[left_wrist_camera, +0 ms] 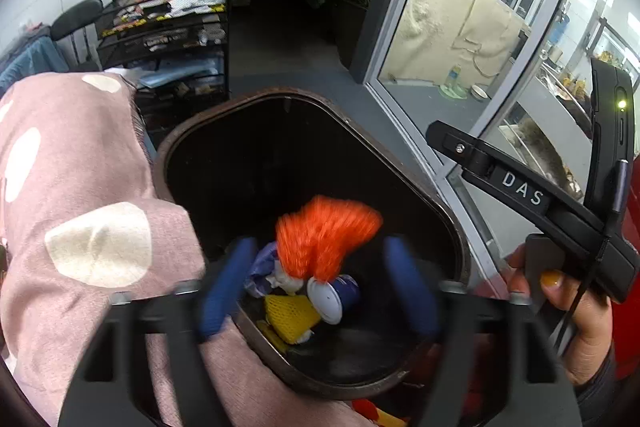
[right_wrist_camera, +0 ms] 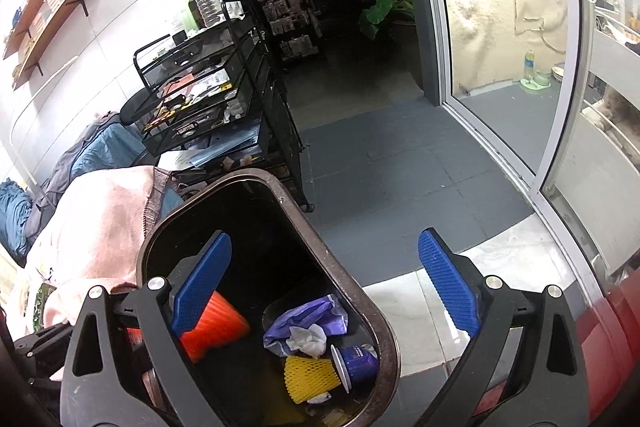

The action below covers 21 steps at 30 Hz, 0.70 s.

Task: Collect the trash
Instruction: 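Carry the orange foam net over the bin and open the left gripper, then move both grippers back to the table toward the plastic bag and carton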

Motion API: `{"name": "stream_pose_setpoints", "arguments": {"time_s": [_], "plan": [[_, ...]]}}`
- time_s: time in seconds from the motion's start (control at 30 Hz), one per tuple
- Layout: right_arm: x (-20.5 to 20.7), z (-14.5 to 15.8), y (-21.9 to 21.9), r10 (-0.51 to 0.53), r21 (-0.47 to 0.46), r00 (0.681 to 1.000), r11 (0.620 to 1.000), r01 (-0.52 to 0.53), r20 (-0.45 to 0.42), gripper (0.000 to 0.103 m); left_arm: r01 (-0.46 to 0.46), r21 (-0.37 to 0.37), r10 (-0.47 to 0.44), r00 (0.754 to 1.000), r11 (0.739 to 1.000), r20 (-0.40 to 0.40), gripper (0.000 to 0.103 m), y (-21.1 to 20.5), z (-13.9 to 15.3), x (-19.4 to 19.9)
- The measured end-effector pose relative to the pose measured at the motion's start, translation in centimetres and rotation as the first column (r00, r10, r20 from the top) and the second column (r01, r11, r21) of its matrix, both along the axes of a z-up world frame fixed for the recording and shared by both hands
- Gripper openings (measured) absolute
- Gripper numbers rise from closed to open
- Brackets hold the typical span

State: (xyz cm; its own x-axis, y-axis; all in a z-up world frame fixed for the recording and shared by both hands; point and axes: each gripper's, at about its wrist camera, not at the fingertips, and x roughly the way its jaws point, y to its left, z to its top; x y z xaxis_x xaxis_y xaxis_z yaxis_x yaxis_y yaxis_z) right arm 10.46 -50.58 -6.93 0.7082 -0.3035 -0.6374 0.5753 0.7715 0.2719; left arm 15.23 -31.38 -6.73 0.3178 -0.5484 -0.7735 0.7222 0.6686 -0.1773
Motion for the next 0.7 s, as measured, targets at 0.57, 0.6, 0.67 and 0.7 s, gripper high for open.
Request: {"name": "stream_pose_setpoints", "arguments": {"time_s": [0.57, 0.6, 0.67, 0.7], "plan": [[0.0, 0.0, -0.1, 0.013, 0.003, 1.000, 1.000, -0.013, 0.005, 0.096, 0.001, -0.042, 0.006, 0.987, 0.999, 0.162, 0.097, 1.8, 2.4, -1.7], [0.0, 0.0, 0.1, 0.019, 0.002, 1.000, 1.000, -0.019, 0.008, 0.096, -0.001, -0.047, 0.009, 0.984, 0.999, 0.177, 0.097, 2.2, 2.7, -2.0], [0.0, 0.2, 0.5, 0.034, 0.001, 0.999, 0.999, -0.034, 0.017, 0.096, -0.011, -0.054, 0.022, 0.980, 0.998, 0.200, 0.097, 2.9, 3.2, -2.5], [0.0, 0.2, 0.8, 0.041, -0.001, 0.999, 0.999, -0.041, 0.020, 0.096, -0.018, -0.059, 0.030, 0.977, 0.998, 0.210, 0.097, 3.3, 3.4, -2.6]]}}
